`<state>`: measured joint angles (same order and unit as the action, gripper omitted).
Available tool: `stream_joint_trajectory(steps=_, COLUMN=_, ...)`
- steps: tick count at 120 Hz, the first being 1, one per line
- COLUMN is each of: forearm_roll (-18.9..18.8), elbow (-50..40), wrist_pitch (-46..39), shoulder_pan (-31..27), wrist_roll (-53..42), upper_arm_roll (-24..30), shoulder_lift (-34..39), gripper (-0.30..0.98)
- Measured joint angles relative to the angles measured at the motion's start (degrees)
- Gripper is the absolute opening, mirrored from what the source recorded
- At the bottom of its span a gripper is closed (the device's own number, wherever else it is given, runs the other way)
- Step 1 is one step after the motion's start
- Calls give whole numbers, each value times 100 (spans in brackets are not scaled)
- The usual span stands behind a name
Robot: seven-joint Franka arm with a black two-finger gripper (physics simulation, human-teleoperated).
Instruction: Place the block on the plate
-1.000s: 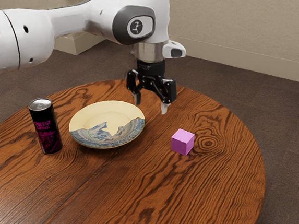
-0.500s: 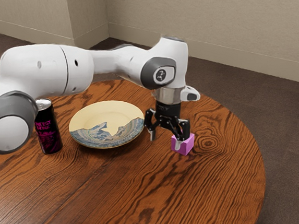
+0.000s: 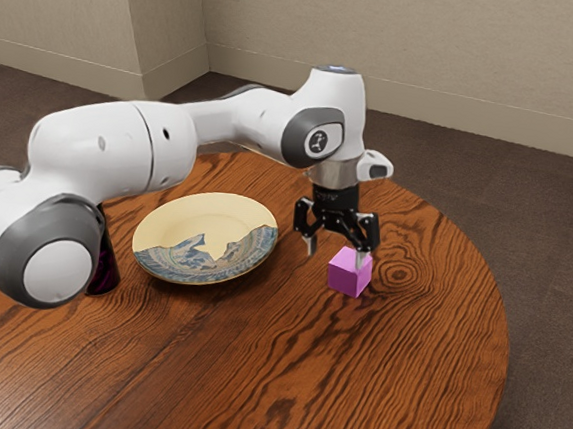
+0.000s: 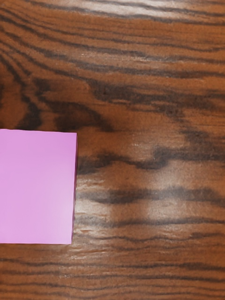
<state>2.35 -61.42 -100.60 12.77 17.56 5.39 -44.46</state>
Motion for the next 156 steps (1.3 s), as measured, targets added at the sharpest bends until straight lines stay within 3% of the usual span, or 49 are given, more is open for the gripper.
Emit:
stream_joint_trajectory(steps=45, forearm_roll=-8, elbow=922, wrist_pitch=-399, shoulder_pan=-88, wrist_roll=26, upper_arm_roll=-20, shoulder_lift=-718, gripper=69)
stream_joint_trajectory(steps=156, forearm_roll=-24, elbow=1261, wrist_pitch=-1272, shoulder_pan=-222, wrist_roll=69, upper_arm_roll=23, shoulder_lift=-1546, gripper=68)
